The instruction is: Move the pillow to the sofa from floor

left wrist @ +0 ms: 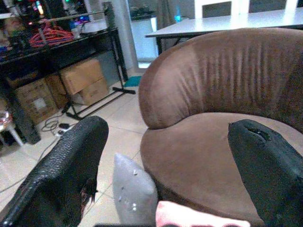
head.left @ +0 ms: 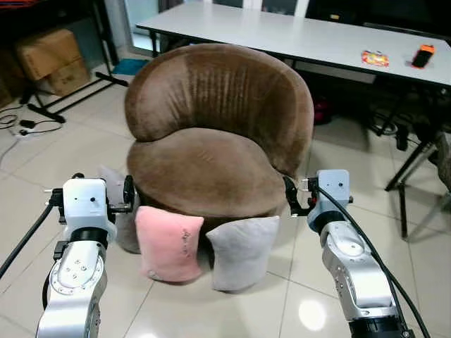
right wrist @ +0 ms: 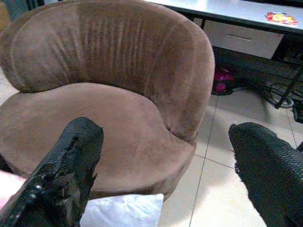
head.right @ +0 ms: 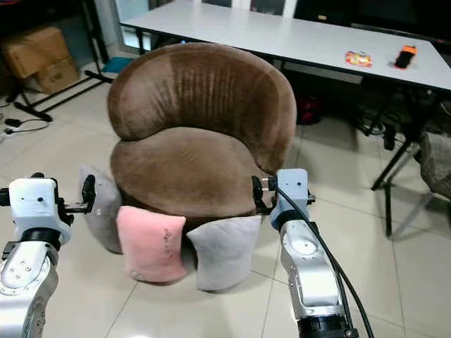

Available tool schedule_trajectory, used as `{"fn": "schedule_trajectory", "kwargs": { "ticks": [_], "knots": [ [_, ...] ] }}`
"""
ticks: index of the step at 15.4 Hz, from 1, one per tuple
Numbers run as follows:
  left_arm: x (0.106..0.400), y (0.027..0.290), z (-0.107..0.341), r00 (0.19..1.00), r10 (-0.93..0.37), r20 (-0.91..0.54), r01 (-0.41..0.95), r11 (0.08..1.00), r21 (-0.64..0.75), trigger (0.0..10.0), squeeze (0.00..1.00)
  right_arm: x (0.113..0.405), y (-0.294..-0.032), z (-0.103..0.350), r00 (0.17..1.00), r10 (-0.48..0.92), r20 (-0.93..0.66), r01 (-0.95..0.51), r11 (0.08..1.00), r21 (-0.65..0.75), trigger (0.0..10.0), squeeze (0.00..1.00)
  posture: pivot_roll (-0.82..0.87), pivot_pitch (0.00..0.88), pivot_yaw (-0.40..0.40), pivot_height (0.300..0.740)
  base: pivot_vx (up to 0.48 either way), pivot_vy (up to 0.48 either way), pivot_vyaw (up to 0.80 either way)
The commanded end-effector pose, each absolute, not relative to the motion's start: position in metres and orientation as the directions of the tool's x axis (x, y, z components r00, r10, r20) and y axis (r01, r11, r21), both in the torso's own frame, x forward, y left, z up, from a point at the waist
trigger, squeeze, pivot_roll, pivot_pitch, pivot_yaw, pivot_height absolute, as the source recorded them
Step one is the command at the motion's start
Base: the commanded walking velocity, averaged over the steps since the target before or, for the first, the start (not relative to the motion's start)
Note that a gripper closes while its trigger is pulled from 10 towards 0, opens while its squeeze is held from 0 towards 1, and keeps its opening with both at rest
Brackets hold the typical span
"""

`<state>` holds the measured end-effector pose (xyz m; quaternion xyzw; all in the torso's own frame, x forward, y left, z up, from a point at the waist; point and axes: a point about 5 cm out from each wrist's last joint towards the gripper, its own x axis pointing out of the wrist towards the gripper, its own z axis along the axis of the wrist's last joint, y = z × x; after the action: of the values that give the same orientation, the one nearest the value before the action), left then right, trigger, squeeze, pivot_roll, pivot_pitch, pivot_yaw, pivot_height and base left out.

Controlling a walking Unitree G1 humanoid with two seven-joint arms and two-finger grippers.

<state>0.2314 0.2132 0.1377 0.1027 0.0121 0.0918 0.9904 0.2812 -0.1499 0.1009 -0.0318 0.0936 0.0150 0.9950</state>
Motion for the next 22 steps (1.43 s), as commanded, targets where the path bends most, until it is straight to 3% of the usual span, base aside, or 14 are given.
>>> {"fn": "schedule_trajectory", "kwargs": {
  "ticks": [1,22],
  "knots": [
    [0.235,0.209,0.14,0.988,0.155,0.004,-0.153,0.968,0.2,10.0,0.0,0.283,-0.154,0.106,0.986,0.014,-0.164,-0.026,0.997,-0.071,10.0,1.0,-0.02,0.0,-0.028,0.74,0.379,0.0,0.0],
    [0.248,0.209,0.141,0.987,0.157,0.021,-0.159,0.969,0.188,10.0,0.0,0.296,-0.156,0.112,0.99,0.014,-0.142,-0.029,0.994,-0.107,10.0,1.0,-0.03,0.0,-0.03,0.74,0.384,0.0,0.0]
  ]
}}
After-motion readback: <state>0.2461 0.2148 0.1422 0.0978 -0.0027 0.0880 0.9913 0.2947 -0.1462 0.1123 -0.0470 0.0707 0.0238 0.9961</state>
